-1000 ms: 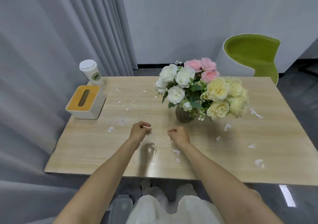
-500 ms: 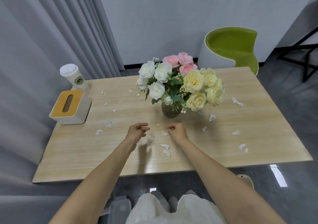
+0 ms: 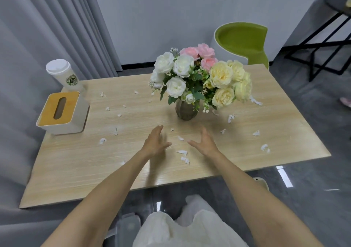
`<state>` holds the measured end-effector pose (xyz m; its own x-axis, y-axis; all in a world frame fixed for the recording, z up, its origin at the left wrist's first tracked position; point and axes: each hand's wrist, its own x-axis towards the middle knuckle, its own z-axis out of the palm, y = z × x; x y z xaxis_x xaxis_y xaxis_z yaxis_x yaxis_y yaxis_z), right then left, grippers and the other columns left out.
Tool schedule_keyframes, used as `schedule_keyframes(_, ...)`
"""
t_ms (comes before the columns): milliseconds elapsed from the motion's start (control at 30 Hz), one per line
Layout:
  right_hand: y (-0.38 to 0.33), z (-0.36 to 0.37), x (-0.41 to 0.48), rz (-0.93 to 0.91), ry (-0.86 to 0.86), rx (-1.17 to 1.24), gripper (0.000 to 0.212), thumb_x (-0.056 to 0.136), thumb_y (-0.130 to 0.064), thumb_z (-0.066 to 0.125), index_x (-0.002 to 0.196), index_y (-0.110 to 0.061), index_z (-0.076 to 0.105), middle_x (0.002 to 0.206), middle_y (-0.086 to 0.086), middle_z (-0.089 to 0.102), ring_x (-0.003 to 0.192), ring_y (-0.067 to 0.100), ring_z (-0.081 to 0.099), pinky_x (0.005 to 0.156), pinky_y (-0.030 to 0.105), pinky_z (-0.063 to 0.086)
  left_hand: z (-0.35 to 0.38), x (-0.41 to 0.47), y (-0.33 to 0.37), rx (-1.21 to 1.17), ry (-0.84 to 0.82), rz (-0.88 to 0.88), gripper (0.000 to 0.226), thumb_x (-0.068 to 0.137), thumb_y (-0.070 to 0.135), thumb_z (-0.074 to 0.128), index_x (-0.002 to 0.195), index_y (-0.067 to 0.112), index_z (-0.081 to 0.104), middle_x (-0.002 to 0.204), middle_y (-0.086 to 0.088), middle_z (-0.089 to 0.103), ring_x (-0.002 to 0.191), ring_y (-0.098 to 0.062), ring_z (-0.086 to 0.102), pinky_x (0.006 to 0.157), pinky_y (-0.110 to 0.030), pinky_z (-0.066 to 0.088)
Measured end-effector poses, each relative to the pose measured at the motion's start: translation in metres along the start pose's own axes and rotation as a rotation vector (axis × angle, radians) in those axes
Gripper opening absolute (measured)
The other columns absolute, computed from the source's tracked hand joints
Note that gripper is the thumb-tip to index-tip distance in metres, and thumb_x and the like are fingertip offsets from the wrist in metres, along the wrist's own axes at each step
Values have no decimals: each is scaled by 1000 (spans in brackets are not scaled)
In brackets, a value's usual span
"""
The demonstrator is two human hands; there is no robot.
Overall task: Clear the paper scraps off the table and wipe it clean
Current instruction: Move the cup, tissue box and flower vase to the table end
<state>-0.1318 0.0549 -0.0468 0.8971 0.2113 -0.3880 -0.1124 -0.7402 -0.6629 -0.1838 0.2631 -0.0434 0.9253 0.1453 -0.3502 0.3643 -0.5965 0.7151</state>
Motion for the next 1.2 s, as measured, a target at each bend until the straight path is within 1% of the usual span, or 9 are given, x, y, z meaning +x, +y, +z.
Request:
schedule_keyframes(300, 10, -30, 22, -97, 10, 172, 99, 82, -22, 73, 151, -16, 2, 158, 6, 12, 145, 24, 16, 114, 34, 19, 10, 34, 23, 144, -12, 161, 107, 75, 36, 78, 153, 14, 7, 160, -7, 4, 147, -22, 7, 118, -43, 18)
schedule_keyframes(367, 8, -32, 37, -143, 3, 195, 100, 81, -15, 74, 151, -18, 3, 157, 9, 15, 143, 28, 21, 112, 36, 27, 10, 50, 26, 272, 52, 188, 113, 74, 40, 78, 153, 16, 2, 160, -6, -5, 147, -22, 1, 117, -44, 17)
schedule_keyframes(467, 2, -36, 58, -201, -11, 251, 99, 81, -5, 72, 151, -19, 3, 149, 15, 26, 133, 35, 36, 88, 37, 49, 10, 75, 27, 246, 87, 211, 120, 71, 43, 80, 152, 18, -5, 160, -7, -6, 147, -22, 1, 118, -44, 17)
schedule_keyframes(633, 9, -31, 88, -373, 50, 207, 106, 69, -18, 84, 148, -15, 13, 147, 7, 33, 133, 24, 37, 92, 16, 36, 20, 101, 31, 28, 78, 307, 124, 68, 26, 85, 151, 13, -5, 158, -4, 8, 144, -17, 12, 113, -20, 16)
schedule_keyframes(733, 13, -22, 97, -428, 37, 275, 110, 60, -21, 89, 145, -14, 20, 132, -6, 40, 120, 9, 40, 83, -4, 31, 32, 108, 34, -150, 47, 392, 128, 63, 5, 86, 150, 10, -7, 140, 9, 24, 128, 3, 24, 92, 6, 22)
schedule_keyframes(833, 15, -11, 110, -403, 62, 270, 114, 59, -22, 89, 147, -17, 16, 140, 1, 45, 126, 15, 44, 91, 13, 36, 38, 119, 29, -169, 78, 420, 131, 66, 8, 85, 150, 15, -15, 142, 5, 28, 132, -4, 27, 91, 5, 25)
schedule_keyframes(1000, 14, -3, 131, -434, 108, 268, 118, 61, -14, 88, 149, -11, 9, 145, 6, 40, 131, 15, 37, 96, 8, 28, 40, 130, 28, -127, 113, 423, 121, 75, 11, 79, 149, 20, -16, 146, 5, 30, 129, -1, 28, 104, -17, 29)
schedule_keyframes(1133, 17, 0, 139, -448, 132, 279, 116, 56, -18, 91, 146, -13, 17, 144, 5, 43, 130, 17, 40, 108, 33, 36, 41, 133, 26, -104, 122, 428, 117, 79, 11, 76, 149, 23, -17, 152, -5, 32, 135, -12, 33, 105, -22, 31)
schedule_keyframes(1200, 18, -2, 137, -444, 135, 284, 113, 57, -13, 90, 145, -11, 19, 141, 8, 44, 126, 15, 41, 103, 28, 36, 38, 130, 28, -69, 111, 425, 115, 81, 16, 75, 149, 26, -17, 151, -7, 34, 135, -19, 37, 104, -23, 33)
